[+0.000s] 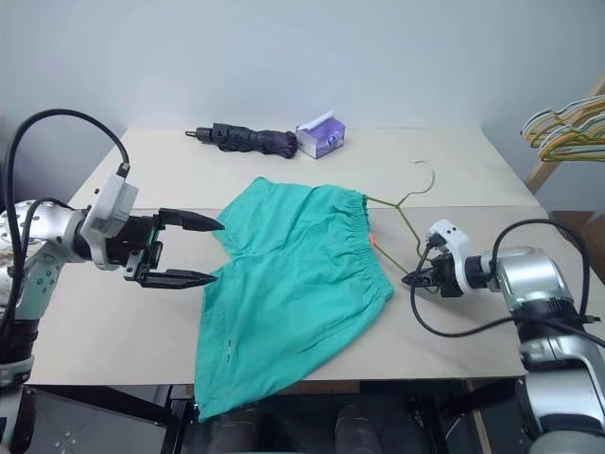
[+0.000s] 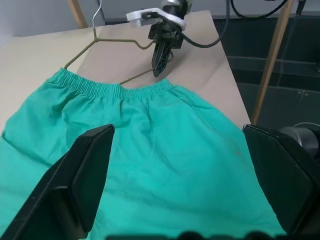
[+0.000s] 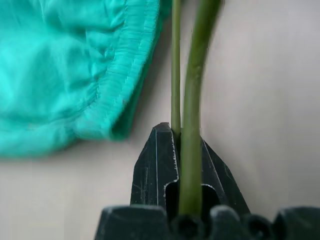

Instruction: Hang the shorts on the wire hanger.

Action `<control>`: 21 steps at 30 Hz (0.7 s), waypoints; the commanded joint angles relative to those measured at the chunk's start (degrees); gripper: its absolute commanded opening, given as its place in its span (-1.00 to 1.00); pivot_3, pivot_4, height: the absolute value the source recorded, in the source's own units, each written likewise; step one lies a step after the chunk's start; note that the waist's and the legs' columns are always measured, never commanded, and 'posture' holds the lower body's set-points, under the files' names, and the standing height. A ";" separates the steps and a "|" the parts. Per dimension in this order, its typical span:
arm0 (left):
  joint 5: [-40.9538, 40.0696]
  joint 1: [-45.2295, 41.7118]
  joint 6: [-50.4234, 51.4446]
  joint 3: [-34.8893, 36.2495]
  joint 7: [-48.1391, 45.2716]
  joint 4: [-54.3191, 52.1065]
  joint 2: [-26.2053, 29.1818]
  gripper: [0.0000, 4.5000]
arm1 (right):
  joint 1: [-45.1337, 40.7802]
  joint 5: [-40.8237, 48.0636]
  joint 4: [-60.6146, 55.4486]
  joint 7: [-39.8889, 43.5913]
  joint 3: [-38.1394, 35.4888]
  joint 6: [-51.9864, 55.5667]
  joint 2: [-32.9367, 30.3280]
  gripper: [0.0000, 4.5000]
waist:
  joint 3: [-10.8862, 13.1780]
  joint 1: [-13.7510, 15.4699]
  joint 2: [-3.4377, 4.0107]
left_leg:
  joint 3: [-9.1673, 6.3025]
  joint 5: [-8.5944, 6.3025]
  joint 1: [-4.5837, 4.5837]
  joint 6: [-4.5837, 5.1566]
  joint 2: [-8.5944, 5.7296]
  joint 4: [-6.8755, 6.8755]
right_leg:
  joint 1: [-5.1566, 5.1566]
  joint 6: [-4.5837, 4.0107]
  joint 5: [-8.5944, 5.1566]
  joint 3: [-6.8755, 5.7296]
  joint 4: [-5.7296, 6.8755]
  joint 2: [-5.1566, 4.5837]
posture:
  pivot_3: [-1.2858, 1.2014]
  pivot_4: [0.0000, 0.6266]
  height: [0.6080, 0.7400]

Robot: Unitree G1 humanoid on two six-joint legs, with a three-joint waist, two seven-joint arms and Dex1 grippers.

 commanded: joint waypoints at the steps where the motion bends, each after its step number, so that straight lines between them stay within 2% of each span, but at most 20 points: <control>1: 1.75 -3.81 -3.30 -0.49 -1.08 2.29 -0.07 0.98 | 0.63 0.52 -15.73 -3.29 -3.37 -0.32 -1.48 -1.00 | 0.00 -0.56 0.00 | 0.00 0.00 -0.02 0.00 0.00 0.00 | -0.05 0.00 0.01 0.01 0.02 0.01 | -0.02 -0.90 1.00; 5: 6.92 -10.13 -8.89 -2.78 -0.96 10.06 -1.53 0.98 | 0.12 -4.09 -26.95 -7.38 -0.31 -1.53 -3.13 -1.00 | -0.01 -1.48 0.00 | 0.00 0.03 -0.03 -0.03 0.01 0.09 | -0.09 -0.03 0.04 0.01 0.12 0.02 | -0.03 -0.92 1.00; 9: 12.33 -15.20 -16.25 -4.69 -0.84 17.84 -2.96 0.98 | -0.40 -8.43 -33.26 -7.85 3.56 -3.94 -5.88 -1.00 | -0.02 -1.63 0.00 | 0.01 0.03 -0.08 -0.03 0.01 0.11 | -0.14 -0.03 0.04 0.02 0.09 0.02 | -0.05 -0.94 1.00; 14: 16.84 -19.78 -25.84 -6.92 -4.35 26.01 -4.05 0.98 | -1.24 -10.95 -36.65 -6.61 6.71 -4.85 -7.70 -1.00 | -0.03 -1.68 0.00 | 0.02 0.02 -0.35 -0.03 0.01 0.11 | -0.36 -0.02 0.04 0.02 0.09 0.00 | -0.05 -0.95 1.00; 21: 21.21 -24.22 -38.86 -14.16 -9.71 35.29 -6.98 0.98 | -4.34 -10.62 -39.14 -3.40 8.57 -5.19 -7.40 -1.00 | -0.03 -1.74 0.00 | 0.01 0.03 -0.33 -0.03 0.01 0.13 | -0.35 -0.02 0.04 0.02 0.12 0.01 | -0.05 -0.95 1.00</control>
